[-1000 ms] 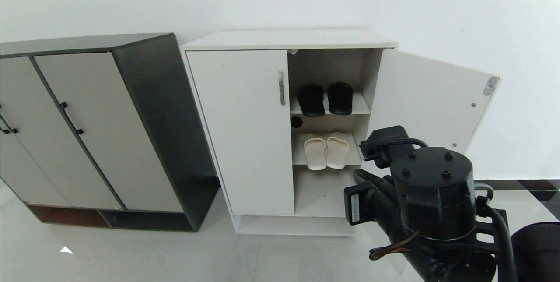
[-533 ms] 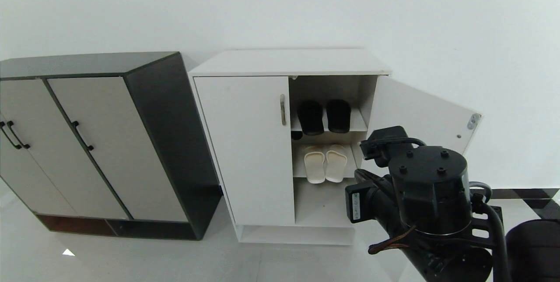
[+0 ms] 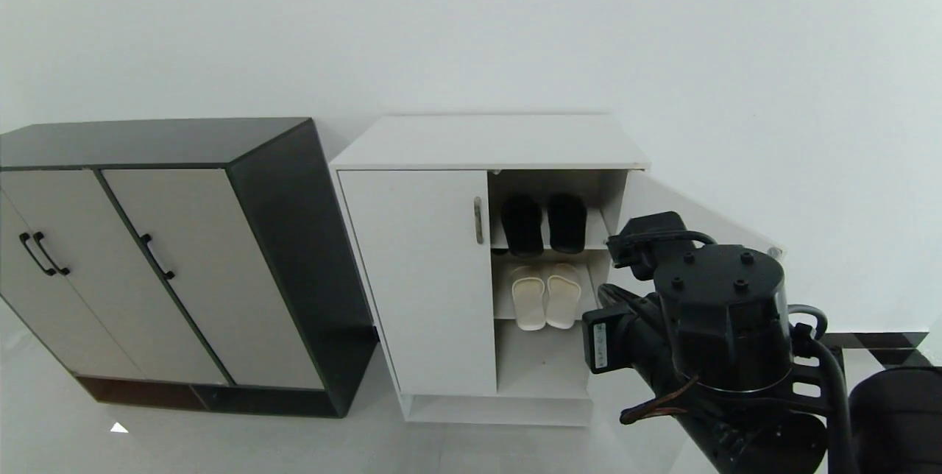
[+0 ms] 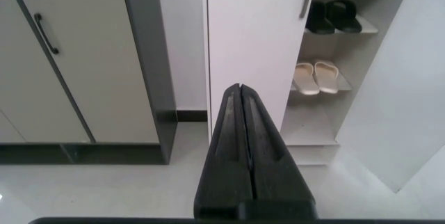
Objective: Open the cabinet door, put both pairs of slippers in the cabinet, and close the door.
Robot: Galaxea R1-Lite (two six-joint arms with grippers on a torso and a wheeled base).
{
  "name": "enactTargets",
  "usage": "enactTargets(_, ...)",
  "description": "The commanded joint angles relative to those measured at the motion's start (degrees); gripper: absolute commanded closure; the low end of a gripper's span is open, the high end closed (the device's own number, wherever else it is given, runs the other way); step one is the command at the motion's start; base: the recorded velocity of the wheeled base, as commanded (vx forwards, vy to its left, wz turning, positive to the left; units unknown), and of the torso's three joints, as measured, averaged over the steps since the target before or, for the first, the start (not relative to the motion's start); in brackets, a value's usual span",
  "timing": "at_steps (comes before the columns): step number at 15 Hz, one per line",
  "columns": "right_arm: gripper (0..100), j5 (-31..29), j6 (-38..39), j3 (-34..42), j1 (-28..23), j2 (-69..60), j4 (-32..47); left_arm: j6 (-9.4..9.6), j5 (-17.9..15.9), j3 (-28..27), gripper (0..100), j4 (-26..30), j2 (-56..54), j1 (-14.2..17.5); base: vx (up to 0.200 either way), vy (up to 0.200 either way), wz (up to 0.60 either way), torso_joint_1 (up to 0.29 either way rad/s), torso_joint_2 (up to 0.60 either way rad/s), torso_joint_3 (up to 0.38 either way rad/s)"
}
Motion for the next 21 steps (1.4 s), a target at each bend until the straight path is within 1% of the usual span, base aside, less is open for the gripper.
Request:
enactTargets(1, 100, 0.0, -0.01, -0.02, -0.04, 0.18, -0.03, -0.02, 0.0, 0.0, 100, 0.0, 0.05, 0.06, 0.0, 0.0, 0.0, 0.203, -0.51, -0.305)
enactTargets(12, 100, 0.35, 0.08, -0.1, -1.89, 1.06, -0.21, -0.02, 0.0, 0.0, 100, 0.0, 0.05, -0.02, 0.0, 0.0, 0.0, 0.24, -0.56, -0.319)
enactTargets(14, 100, 0.35, 0.08, -0.1, -1.89, 1.23, -0.21, -0.02, 0.0, 0.0, 100, 0.0, 0.05, -0.02, 0.0, 0.0, 0.0, 0.076, -0.18, -0.095)
enactTargets(21, 100, 0.35, -0.01, -0.02, -1.89, 1.32, -0.21, -0.02, 0.0, 0.0, 100, 0.0, 0.05, -0.02, 0.0, 0.0, 0.0, 0.0, 0.0, 0.0)
